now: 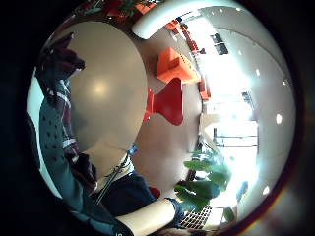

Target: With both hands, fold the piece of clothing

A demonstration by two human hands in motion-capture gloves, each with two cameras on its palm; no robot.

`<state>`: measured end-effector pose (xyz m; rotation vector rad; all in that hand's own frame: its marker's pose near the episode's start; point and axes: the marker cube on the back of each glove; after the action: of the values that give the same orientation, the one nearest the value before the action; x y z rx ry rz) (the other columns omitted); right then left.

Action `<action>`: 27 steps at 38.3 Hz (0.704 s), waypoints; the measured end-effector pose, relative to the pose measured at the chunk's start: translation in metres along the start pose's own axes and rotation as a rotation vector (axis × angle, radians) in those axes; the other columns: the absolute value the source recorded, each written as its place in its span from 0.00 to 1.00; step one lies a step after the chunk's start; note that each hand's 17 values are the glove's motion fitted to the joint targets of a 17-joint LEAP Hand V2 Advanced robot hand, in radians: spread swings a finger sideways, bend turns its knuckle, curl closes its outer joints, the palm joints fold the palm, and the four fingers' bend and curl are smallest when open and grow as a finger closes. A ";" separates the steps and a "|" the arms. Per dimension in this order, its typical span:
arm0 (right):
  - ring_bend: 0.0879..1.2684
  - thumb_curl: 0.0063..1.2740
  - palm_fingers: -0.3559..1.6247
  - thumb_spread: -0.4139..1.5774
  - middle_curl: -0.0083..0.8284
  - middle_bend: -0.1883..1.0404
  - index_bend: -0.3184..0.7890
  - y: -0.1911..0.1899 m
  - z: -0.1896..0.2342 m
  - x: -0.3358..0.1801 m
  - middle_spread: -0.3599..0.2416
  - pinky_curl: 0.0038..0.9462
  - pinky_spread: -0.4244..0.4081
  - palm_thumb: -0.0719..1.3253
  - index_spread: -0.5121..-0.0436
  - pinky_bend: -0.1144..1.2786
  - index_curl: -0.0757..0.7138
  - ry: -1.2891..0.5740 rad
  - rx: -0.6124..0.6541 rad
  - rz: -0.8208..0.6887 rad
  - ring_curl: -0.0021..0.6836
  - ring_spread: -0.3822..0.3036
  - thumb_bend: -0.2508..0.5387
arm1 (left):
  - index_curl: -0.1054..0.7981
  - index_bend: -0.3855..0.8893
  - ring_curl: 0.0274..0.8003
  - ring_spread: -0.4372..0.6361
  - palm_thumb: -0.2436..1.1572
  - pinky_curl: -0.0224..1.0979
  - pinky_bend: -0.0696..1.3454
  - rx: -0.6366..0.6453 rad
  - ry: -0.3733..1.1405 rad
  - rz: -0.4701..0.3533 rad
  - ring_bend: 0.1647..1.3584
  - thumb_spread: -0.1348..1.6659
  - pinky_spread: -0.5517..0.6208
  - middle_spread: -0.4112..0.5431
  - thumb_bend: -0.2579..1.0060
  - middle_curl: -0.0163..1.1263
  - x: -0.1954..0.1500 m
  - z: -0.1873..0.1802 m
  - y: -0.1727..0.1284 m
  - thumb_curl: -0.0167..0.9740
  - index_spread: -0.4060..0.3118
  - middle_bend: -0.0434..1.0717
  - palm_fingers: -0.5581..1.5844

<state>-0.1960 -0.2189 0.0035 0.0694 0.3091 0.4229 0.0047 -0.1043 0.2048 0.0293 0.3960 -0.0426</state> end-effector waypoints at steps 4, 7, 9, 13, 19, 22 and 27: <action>0.63 0.37 0.86 0.63 0.70 0.57 0.45 0.007 0.003 -0.049 0.24 0.45 0.09 0.73 0.51 0.55 0.68 0.031 0.006 -0.029 0.74 0.22 0.28 | 0.56 0.46 0.36 0.75 0.23 0.30 0.22 0.194 0.014 -0.017 0.24 0.77 0.80 0.56 0.21 0.25 -0.026 -0.049 0.002 0.25 0.41 0.20 0.38; 0.63 0.38 0.86 0.63 0.70 0.58 0.45 0.021 0.008 -0.082 0.24 0.45 0.08 0.72 0.50 0.56 0.68 0.056 -0.002 -0.060 0.74 0.22 0.28 | 0.57 0.47 0.36 0.71 0.23 0.30 0.21 0.353 0.048 -0.015 0.24 0.78 0.77 0.54 0.21 0.26 -0.045 -0.078 0.006 0.25 0.40 0.20 0.42; 0.63 0.38 0.86 0.63 0.70 0.58 0.44 0.028 0.019 -0.104 0.24 0.46 0.08 0.72 0.50 0.56 0.68 0.058 -0.025 -0.093 0.74 0.21 0.28 | 0.58 0.47 0.35 0.67 0.23 0.30 0.21 0.438 0.072 -0.007 0.24 0.79 0.74 0.51 0.20 0.26 -0.053 -0.092 0.010 0.24 0.40 0.21 0.45; 0.65 0.37 0.84 0.63 0.70 0.58 0.40 0.064 0.039 -0.145 0.24 0.45 0.07 0.71 0.51 0.57 0.66 0.015 -0.126 -0.217 0.75 0.21 0.28 | 0.58 0.48 0.35 0.60 0.23 0.30 0.20 0.575 0.111 -0.017 0.24 0.80 0.68 0.47 0.20 0.27 -0.071 -0.122 0.027 0.24 0.39 0.21 0.51; 0.59 0.33 0.76 0.67 0.66 0.50 0.36 0.121 0.033 -0.164 0.26 0.44 0.07 0.60 0.52 0.58 0.61 -0.244 -0.305 -0.441 0.70 0.20 0.23 | 0.59 0.46 0.36 0.54 0.22 0.31 0.19 0.662 0.069 -0.046 0.23 0.81 0.62 0.44 0.19 0.29 -0.107 -0.151 0.053 0.23 0.39 0.20 0.53; 0.57 0.32 0.77 0.69 0.65 0.48 0.36 0.095 0.052 -0.179 0.28 0.44 0.08 0.58 0.55 0.58 0.58 -0.312 -0.257 -0.436 0.69 0.21 0.26 | 0.59 0.45 0.36 0.52 0.22 0.31 0.19 0.661 0.039 -0.071 0.22 0.82 0.61 0.43 0.20 0.30 -0.122 -0.157 0.063 0.23 0.38 0.19 0.54; 0.56 0.32 0.78 0.71 0.64 0.47 0.35 0.066 0.049 -0.150 0.31 0.43 0.10 0.60 0.58 0.57 0.54 -0.305 -0.102 -0.398 0.67 0.22 0.30 | 0.59 0.45 0.37 0.51 0.21 0.32 0.18 0.663 0.023 -0.102 0.21 0.82 0.59 0.42 0.20 0.30 -0.132 -0.165 0.073 0.23 0.38 0.19 0.54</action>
<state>-0.3368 -0.2214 0.1005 -0.0284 -0.0030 0.0300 -0.1774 -0.0209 0.1049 0.6644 0.3919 -0.2733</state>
